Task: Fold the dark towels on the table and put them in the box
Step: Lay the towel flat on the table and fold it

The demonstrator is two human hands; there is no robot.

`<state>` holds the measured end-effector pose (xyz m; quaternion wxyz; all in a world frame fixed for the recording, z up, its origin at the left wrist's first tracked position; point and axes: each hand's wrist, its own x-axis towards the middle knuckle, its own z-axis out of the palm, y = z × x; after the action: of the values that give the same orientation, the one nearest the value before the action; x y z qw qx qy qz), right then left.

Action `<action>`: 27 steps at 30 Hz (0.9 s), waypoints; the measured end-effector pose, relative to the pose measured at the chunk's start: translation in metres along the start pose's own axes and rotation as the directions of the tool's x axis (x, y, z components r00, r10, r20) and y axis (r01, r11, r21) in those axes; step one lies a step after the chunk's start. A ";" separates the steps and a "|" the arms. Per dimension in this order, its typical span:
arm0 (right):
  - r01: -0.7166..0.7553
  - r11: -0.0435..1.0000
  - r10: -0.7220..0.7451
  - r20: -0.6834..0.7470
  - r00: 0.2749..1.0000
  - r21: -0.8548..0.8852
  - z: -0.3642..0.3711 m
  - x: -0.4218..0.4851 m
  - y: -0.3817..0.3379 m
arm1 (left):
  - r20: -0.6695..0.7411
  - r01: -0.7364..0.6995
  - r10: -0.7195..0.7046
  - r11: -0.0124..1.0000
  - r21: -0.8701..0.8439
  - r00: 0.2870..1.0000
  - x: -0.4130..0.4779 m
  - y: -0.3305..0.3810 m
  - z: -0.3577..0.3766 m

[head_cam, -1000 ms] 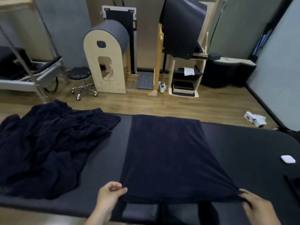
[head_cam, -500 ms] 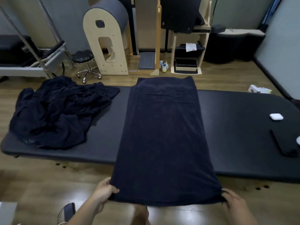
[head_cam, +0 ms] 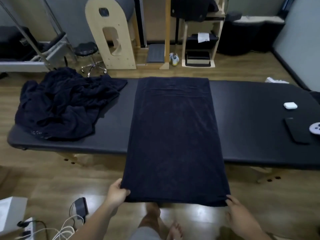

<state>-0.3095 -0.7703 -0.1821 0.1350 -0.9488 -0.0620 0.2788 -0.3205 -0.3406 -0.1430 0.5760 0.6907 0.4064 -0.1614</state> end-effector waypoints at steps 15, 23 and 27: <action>-0.028 0.999 0.032 0.236 0.971 -0.024 -0.045 0.075 -0.039 | 0.098 -0.194 0.191 0.590 0.784 0.977 0.048 0.050 0.015; -0.103 0.993 0.100 0.042 0.994 0.054 -0.133 0.189 -0.110 | 0.269 -0.414 0.368 0.405 0.816 0.890 0.109 0.158 0.029; -0.144 0.989 0.146 0.105 0.984 -0.023 -0.142 0.241 -0.114 | 0.368 -0.455 0.315 0.273 0.848 0.875 0.166 0.185 0.047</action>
<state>-0.0350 -0.6466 -0.1576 0.1035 -0.9356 -0.0022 0.3377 -0.0682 -0.3230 -0.1484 0.1417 0.9555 0.0305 -0.2570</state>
